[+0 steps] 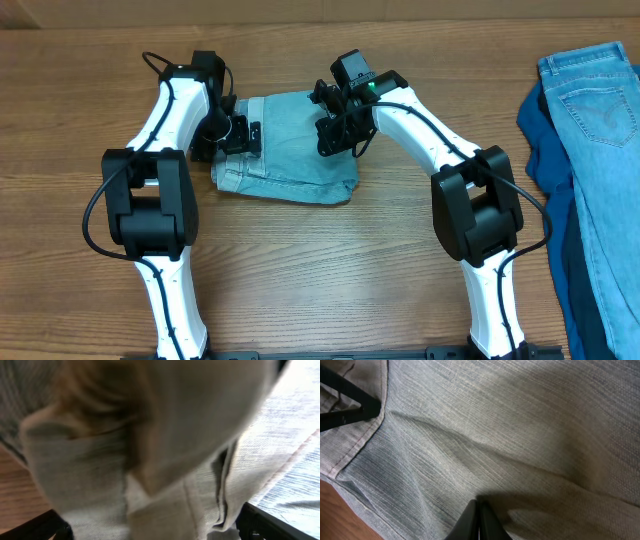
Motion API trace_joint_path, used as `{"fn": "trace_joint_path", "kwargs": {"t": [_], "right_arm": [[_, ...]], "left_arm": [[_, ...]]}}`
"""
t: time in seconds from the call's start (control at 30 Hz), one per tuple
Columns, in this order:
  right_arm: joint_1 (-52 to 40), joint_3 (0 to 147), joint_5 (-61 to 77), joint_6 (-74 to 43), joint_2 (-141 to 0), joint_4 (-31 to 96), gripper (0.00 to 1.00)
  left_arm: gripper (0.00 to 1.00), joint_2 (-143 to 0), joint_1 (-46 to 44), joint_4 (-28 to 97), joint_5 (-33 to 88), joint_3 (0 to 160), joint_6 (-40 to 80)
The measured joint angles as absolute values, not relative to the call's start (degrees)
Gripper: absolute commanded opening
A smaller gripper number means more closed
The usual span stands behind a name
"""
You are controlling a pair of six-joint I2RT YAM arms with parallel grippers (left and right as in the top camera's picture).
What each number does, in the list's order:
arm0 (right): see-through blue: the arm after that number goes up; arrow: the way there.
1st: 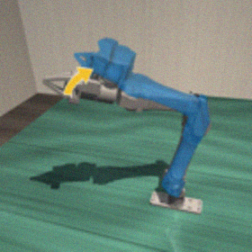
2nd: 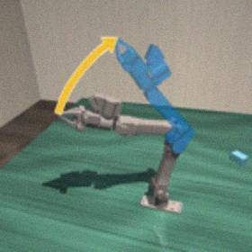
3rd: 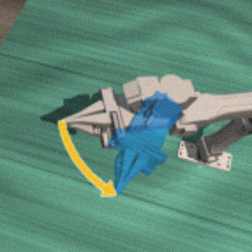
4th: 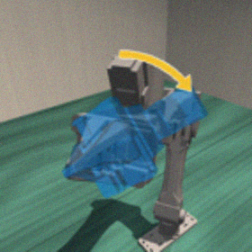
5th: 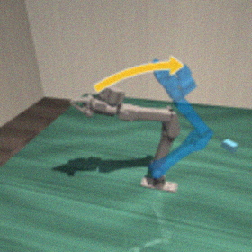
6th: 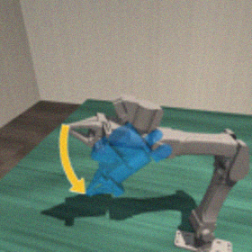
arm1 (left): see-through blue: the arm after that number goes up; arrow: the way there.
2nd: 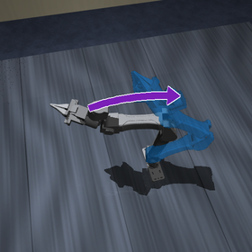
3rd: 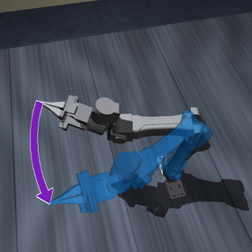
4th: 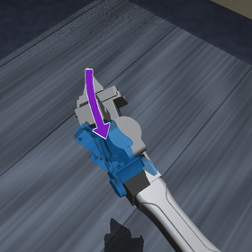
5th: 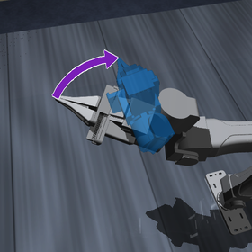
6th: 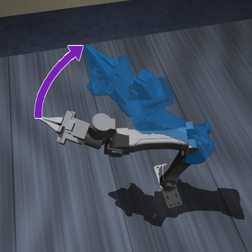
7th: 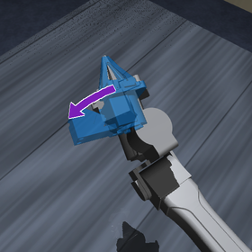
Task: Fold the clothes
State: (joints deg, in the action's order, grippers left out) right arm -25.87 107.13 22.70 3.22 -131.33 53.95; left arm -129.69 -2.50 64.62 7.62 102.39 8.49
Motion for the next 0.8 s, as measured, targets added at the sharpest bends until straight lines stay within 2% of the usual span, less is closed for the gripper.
{"fn": "trace_joint_path", "kwargs": {"t": [0.13, 0.73, 0.77, 0.8], "right_arm": [[-25.87, 107.00, 22.70, 3.22, -131.44, 53.45, 0.04], [-25.87, 102.50, 22.70, 3.22, -131.46, 49.28, 0.04], [-25.87, 102.50, 22.70, 3.20, -131.46, 49.30, 0.04], [-25.87, 102.50, 22.68, 3.22, -131.46, 49.25, 0.04]], "left_arm": [[1.00, -129.73, -2.81, 66.22, 4.54, 103.09, 10.04], [1.00, -130.30, -3.42, 62.30, 6.20, 101.65, 10.59], [0.98, -130.08, -3.42, 61.71, 6.48, 101.23, 10.57], [0.90, -129.95, -3.42, 61.23, 6.87, 100.88, 10.59]]}}
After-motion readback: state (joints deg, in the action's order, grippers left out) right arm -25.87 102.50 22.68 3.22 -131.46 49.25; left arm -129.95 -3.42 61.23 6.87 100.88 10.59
